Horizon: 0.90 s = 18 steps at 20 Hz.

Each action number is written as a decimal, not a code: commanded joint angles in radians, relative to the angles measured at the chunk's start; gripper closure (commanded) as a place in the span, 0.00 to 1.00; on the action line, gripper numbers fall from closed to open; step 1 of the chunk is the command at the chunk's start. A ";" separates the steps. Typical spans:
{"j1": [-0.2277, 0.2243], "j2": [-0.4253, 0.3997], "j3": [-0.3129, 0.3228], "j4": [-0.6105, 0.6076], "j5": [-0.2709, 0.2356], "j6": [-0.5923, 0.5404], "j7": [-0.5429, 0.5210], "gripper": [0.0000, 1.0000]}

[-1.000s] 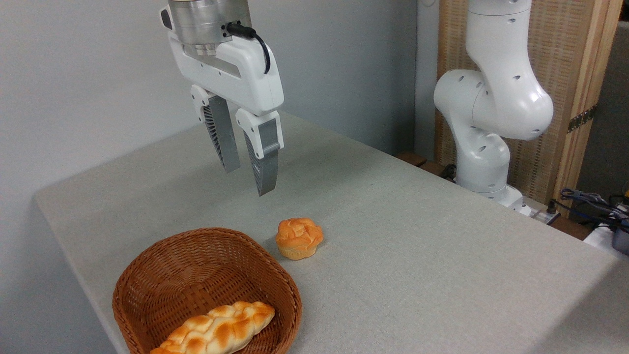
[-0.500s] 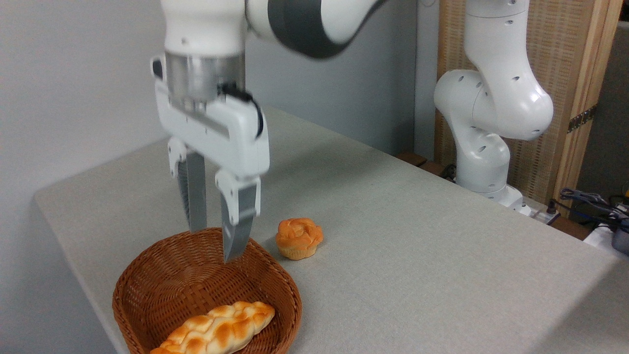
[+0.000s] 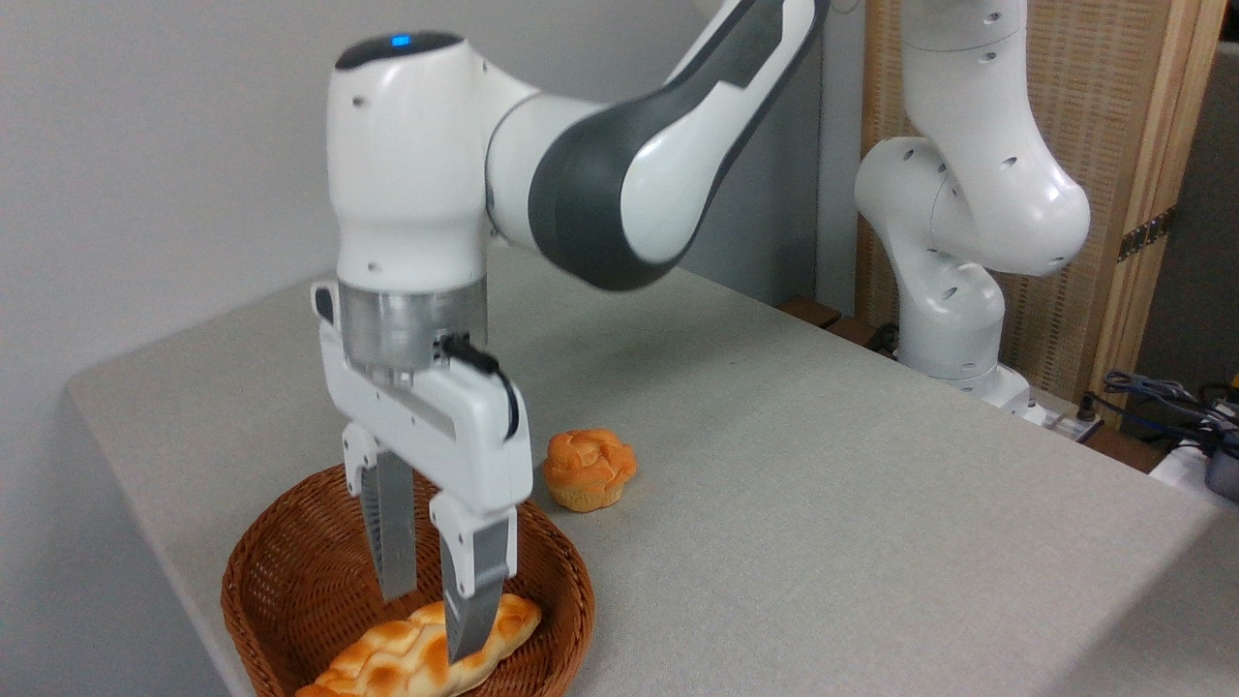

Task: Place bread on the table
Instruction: 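Lower the open gripper onto the braided bread loaf in the basket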

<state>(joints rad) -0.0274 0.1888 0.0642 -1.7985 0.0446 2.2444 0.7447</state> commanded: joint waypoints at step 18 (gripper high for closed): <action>-0.006 0.097 0.008 0.010 -0.034 0.115 0.005 0.94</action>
<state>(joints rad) -0.0323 0.2950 0.0618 -1.8001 0.0391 2.3743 0.7447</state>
